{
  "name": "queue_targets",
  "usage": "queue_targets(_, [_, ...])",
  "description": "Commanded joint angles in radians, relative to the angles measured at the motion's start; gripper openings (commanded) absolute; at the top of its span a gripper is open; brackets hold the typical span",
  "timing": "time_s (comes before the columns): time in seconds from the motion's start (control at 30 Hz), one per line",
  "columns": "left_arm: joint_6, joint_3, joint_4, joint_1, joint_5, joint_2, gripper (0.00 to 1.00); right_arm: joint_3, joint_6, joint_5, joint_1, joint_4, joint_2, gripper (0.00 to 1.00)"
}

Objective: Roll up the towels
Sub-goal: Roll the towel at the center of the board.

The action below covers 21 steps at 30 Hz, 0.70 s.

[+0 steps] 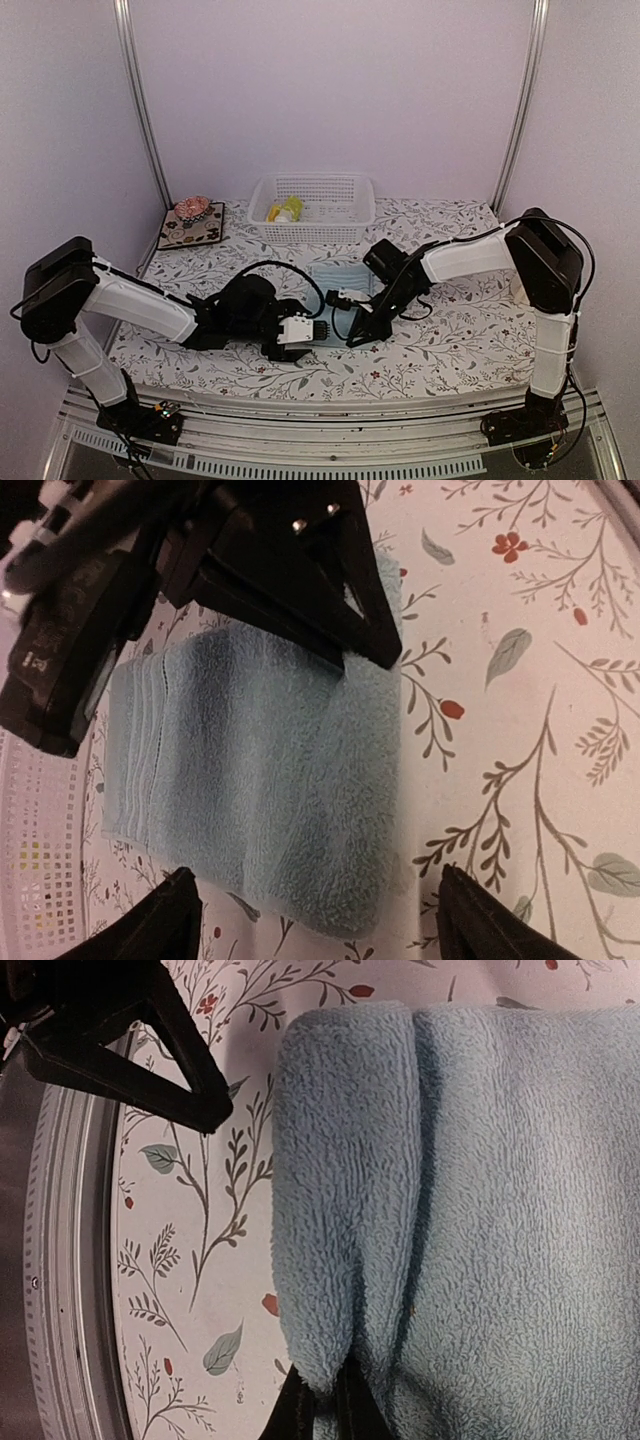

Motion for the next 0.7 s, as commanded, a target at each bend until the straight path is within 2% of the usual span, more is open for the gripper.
queue_targets(0.0, [0.052, 0.042, 0.010, -0.036, -0.056, 0.078, 0.78, 0.022, 0.008, -0.049, -0.010, -0.043, 0.033, 0.06])
queue_targets(0.23, [0.038, 0.042, 0.032, -0.045, -0.090, 0.132, 0.63, 0.023, 0.016, -0.045, -0.017, -0.043, 0.037, 0.06])
queue_targets(0.4, [0.023, 0.080, 0.003, -0.043, -0.129, 0.180, 0.49, 0.020, 0.014, -0.043, -0.019, -0.043, 0.033, 0.06])
queue_targets(0.53, [0.009, 0.106, -0.044, -0.043, -0.099, 0.188, 0.30, 0.018, 0.013, -0.032, -0.024, -0.041, 0.030, 0.06])
queue_targets(0.6, [0.000, 0.123, -0.094, -0.041, -0.069, 0.185, 0.16, 0.017, 0.014, -0.025, -0.029, -0.039, 0.023, 0.07])
queue_targets(0.67, [-0.014, 0.144, -0.152, -0.042, -0.037, 0.179, 0.09, 0.014, 0.020, -0.021, -0.040, -0.032, 0.009, 0.07])
